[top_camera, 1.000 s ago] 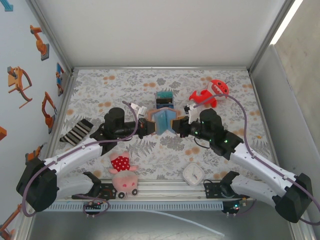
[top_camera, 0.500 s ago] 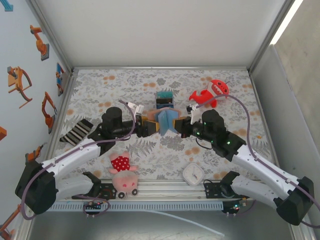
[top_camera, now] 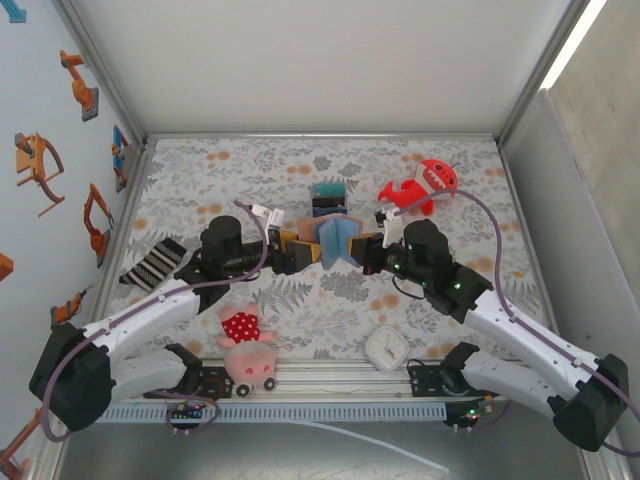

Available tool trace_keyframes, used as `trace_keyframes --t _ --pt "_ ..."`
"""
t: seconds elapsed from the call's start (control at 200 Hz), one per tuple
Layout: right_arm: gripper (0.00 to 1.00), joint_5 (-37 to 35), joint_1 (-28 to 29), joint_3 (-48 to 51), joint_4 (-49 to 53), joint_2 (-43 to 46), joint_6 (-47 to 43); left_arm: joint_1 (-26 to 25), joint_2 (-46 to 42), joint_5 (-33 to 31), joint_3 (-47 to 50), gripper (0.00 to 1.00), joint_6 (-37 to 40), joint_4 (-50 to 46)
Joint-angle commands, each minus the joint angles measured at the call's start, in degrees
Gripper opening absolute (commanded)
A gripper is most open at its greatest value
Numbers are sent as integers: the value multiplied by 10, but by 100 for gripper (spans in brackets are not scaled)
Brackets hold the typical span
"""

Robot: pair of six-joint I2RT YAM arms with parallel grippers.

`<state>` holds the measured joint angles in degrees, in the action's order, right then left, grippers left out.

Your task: Take the credit cards out of the card holder

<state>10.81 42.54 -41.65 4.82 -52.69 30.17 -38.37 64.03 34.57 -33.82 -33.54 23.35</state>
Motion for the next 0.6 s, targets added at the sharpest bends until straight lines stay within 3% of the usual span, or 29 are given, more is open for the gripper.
trace_keyframes --t 0.0,0.391,0.461,0.596 --pt "0 -10 4 -11 -8 8 10 3 -3 25 8 89 -26 65" --pt "0 -4 3 -13 -19 3 13 2 22 52 -11 89 -25 52" --pt "0 -1 3 -14 -24 1 16 2 28 52 -20 84 -12 29" --pt "0 10 3 -17 -31 -1 22 0 41 50 -35 65 9 -9"
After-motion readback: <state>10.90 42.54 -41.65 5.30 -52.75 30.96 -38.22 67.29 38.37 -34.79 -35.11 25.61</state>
